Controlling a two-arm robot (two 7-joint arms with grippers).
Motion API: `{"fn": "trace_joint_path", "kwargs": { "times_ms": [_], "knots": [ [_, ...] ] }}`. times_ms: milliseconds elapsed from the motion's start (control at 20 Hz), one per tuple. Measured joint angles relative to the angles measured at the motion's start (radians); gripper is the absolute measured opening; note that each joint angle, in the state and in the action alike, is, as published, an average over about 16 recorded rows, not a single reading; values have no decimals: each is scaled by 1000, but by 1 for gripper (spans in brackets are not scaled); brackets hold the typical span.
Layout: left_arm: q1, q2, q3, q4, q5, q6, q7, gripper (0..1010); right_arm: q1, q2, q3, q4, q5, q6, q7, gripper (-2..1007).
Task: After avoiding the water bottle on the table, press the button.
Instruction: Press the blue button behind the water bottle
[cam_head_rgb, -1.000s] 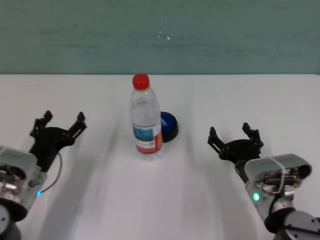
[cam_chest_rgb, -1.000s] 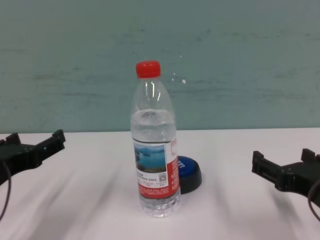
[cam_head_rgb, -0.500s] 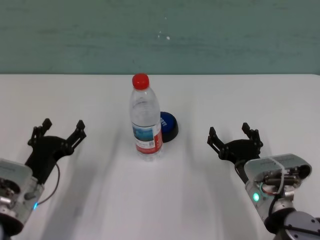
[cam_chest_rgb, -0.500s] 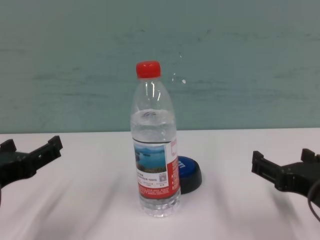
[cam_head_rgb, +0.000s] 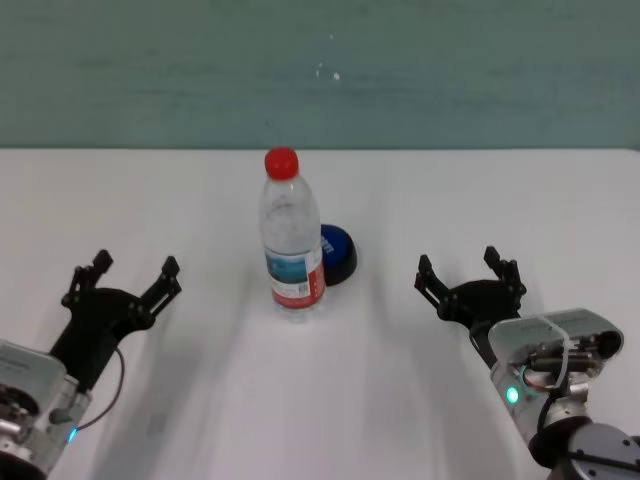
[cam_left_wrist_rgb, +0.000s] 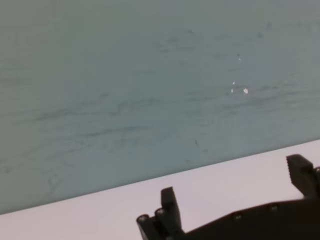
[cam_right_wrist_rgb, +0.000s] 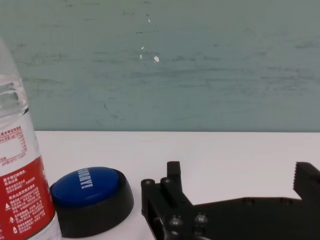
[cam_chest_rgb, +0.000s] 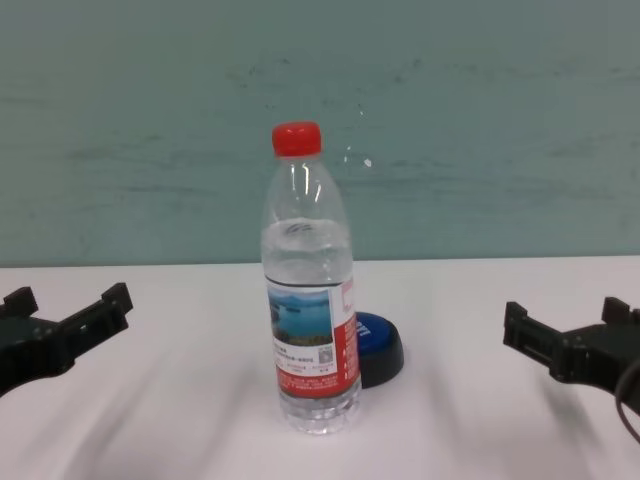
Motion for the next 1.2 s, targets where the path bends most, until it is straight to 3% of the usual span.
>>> {"fn": "trace_joint_path", "kwargs": {
  "times_ms": [550,1200],
  "knots": [
    [56,15,17,-53,-14,-16,-22,1010,6,-2,10,-3,0,10,28,1004],
    [62,17,20,-58,-13,-18,-24,1010,49,-3,48,1,-6,67,115,1004]
  ]
}}
